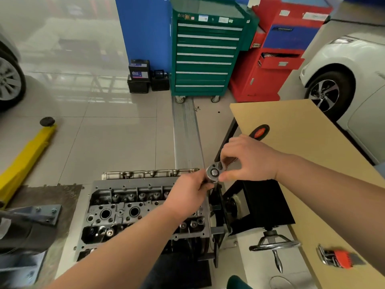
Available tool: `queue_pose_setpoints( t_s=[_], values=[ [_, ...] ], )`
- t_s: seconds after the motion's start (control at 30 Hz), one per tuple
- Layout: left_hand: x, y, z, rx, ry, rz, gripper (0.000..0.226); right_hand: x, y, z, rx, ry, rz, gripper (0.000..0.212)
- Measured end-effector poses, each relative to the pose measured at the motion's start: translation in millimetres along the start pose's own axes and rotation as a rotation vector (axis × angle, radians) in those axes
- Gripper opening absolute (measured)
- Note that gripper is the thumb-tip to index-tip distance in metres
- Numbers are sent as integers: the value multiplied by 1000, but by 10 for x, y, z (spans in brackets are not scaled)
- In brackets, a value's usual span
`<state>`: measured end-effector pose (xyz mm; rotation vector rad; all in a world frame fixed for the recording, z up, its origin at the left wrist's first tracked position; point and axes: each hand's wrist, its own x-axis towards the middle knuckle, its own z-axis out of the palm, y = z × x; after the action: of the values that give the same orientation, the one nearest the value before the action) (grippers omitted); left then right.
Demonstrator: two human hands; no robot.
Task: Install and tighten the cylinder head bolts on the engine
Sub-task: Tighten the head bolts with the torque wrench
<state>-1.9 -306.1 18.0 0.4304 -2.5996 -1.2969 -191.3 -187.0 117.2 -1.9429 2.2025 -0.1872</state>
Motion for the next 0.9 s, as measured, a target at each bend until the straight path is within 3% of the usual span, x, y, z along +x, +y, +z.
queue_pose_setpoints(
  t_s=[0.13,0.23,0.37,0.5,0.9],
  values=[
    [77,67,-14,-52,116,-87,8,152,16,-74,41,13,-17,51],
    [76,83,-28,-118,117,-152,8,258,-25,-101,34,-56,-4,52],
    [26,82,-305,-132,107,-84,7,312,-132,-210,66,54,-38,53],
    [9,46,-841,-200,61,-13,34,510,-374,-289,76,173,-34,57],
    [-195,-390,-840,-161,46,-124,36,751,-636,199,77,94,44,71]
  ],
)
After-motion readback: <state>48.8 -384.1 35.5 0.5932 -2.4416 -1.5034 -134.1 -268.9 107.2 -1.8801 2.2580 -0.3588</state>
